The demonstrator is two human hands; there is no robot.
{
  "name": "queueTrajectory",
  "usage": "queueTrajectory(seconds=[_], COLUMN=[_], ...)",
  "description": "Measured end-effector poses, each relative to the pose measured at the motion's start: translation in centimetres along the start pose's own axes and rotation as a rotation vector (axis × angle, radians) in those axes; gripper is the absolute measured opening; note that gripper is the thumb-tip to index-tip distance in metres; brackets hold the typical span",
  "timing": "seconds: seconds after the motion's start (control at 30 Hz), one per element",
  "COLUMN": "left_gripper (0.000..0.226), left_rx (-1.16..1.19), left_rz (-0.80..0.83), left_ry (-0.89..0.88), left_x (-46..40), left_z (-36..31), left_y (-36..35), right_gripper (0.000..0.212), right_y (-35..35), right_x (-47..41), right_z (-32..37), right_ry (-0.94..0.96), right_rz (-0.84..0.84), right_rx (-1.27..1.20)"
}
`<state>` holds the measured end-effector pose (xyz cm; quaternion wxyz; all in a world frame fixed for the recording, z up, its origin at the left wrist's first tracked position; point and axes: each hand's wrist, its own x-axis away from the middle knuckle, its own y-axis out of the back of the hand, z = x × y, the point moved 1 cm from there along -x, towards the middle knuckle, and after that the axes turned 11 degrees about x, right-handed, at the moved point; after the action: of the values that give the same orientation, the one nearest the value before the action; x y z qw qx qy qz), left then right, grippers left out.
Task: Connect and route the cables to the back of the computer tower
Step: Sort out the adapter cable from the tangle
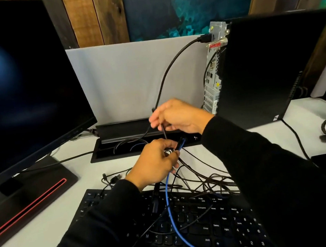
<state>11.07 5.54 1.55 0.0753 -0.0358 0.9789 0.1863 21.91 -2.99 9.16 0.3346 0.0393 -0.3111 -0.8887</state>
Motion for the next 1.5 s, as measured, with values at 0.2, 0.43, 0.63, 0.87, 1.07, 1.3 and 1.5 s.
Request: queueTrajectory(seconds=[0.2, 0.43, 0.63, 0.87, 1.07, 1.3, 1.5], left_gripper=[0.025, 0.043, 0.036, 0.034, 0.045, 0.040, 0.025], left_rx=[0.232, 0.775, -0.247, -0.631, -0.744, -0.308, 0.021], left_rz=[0.042, -0.068, 0.051, -0.119, -0.184, -0.221, -0.241], left_ry=[0.103, 0.365, -0.106, -0.386, -0.378, -0.528, -0.400], left_x=[0.5, -0.4, -1.0, -3.1, -3.4, -3.0, -3.1], left_z=[1.8, 1.3, -2.6, -6.8, -7.3, -9.9, -7.7], left_y=[-1.4, 1.3, 3.9, 7.3, 7.3, 3.6, 4.0], right_gripper=[0.030, 0.028, 0.044, 0.033, 0.048, 0.028, 0.016], right_y=[5.5, 7.9, 5.5, 0.7, -0.7, -1.8, -1.1], right_x=[0.8, 2.6, 4.1, 5.2, 5.4, 4.4, 5.6], right_z=[4.1, 1.1, -2.9, -5.4, -5.3, -3.9, -1.8], right_ry=[0.146, 0.220, 0.239, 0.342, 0.269, 0.243, 0.398], right_rz=[-0.261, -0.447, -0.267, 0.156, 0.121, -0.331, -0.423], right_rx=[-0.580, -0.848, -0.594, 0.732, 0.667, 0.436, 0.310])
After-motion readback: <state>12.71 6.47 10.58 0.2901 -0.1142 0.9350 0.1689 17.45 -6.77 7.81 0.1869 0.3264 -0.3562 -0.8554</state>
